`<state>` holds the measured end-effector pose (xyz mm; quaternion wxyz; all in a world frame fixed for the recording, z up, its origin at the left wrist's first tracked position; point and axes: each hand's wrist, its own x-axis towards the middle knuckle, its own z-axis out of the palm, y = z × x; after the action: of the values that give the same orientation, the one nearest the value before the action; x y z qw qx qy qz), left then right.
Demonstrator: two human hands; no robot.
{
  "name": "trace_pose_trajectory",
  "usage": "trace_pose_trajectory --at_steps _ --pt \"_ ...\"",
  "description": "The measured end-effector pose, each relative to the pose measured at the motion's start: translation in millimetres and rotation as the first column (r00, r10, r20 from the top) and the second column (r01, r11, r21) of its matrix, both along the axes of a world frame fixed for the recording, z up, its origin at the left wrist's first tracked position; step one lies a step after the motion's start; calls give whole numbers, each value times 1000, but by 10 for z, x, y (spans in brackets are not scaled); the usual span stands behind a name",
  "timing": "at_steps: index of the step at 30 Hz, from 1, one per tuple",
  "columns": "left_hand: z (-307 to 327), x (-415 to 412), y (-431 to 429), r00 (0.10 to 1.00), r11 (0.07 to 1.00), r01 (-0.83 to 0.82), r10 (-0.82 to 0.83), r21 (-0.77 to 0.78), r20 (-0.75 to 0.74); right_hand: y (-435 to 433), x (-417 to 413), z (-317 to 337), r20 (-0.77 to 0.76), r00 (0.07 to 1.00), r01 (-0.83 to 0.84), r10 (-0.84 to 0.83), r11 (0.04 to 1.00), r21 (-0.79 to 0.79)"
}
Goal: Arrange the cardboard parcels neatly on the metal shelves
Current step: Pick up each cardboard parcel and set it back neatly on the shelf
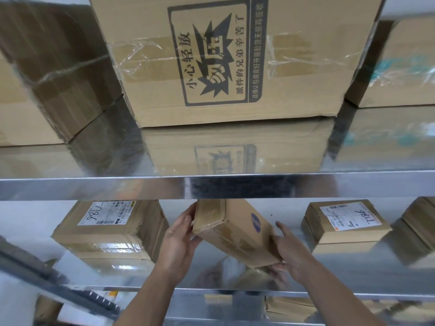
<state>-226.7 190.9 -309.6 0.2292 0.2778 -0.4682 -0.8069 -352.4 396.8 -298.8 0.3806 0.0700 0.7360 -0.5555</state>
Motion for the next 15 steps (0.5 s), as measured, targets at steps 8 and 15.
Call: trace_pose_trajectory --at_steps 8,15 --pt "-60 -82 336 968 982 189 -189 15 167 -218 164 -19 198 980 -18 34 996 -84" --pt "-132 -68 329 946 965 261 -262 27 189 -231 291 88 331 943 8 31 993 -115"
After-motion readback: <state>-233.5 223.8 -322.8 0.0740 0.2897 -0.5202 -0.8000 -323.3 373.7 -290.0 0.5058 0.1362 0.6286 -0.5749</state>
